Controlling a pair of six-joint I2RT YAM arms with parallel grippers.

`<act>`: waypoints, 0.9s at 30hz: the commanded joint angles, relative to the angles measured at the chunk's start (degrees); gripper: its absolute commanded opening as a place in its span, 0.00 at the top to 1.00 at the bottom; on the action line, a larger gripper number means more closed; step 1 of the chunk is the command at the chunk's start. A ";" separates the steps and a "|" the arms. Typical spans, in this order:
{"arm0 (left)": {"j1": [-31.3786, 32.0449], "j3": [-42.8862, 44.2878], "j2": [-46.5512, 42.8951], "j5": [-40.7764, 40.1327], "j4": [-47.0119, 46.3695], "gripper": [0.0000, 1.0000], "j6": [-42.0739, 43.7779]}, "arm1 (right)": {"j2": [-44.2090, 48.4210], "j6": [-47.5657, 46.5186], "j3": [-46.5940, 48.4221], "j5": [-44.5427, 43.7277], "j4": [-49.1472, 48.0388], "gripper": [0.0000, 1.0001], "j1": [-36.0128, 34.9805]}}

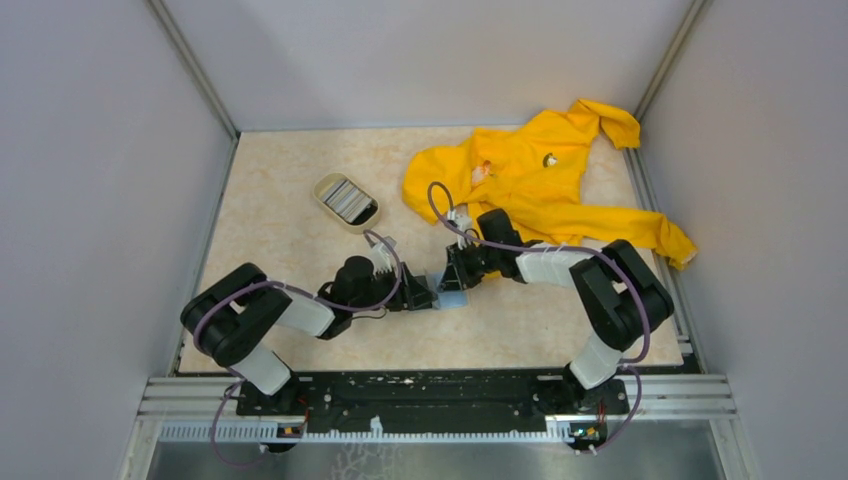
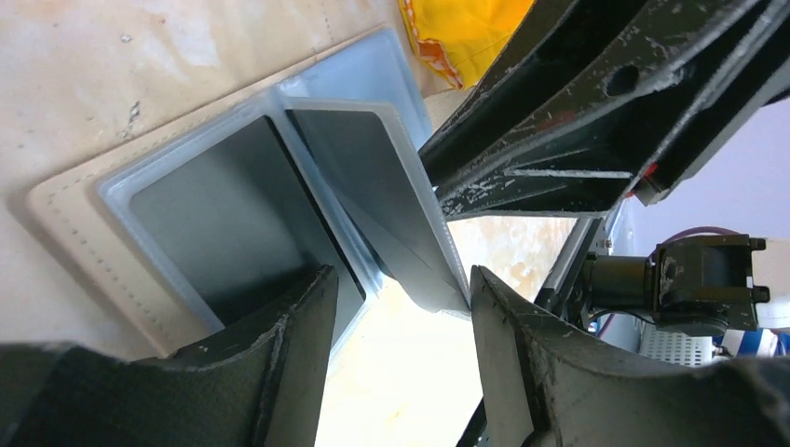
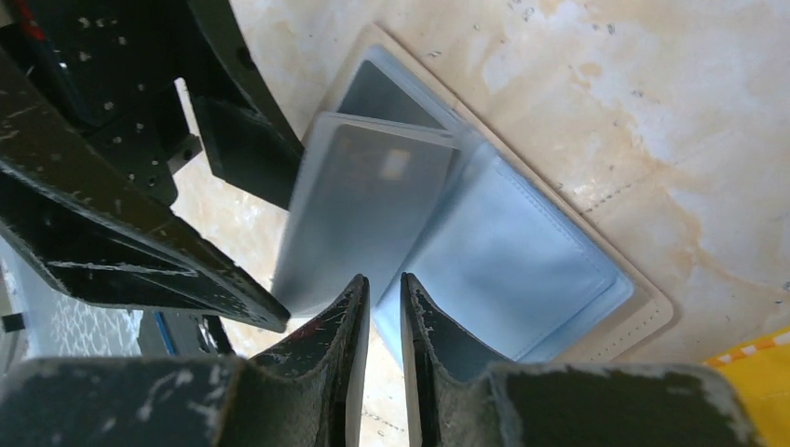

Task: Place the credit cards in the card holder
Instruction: Turn over the card slot in the card holder.

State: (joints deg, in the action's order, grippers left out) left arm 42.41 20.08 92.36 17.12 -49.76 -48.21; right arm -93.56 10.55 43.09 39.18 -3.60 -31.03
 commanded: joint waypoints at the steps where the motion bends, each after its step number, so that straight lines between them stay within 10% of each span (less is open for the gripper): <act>1: -1.34 -2.20 -0.83 2.63 -2.42 0.37 -1.37 | -1.60 2.31 1.23 1.50 -2.93 0.81 -0.53; 14: -4.31 -4.07 5.21 8.85 -13.28 0.42 -6.04 | -2.75 3.09 2.23 -2.39 -1.10 0.80 -1.85; 27: -4.35 -1.27 -2.76 -0.56 8.84 0.44 1.27 | -2.23 0.48 2.26 3.14 -1.24 0.80 -1.85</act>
State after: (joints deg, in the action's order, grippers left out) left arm 38.35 17.98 91.09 20.45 -48.93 -50.57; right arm -96.47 12.53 43.20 39.57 -3.38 -32.27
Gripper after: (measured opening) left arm 0.563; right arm 0.200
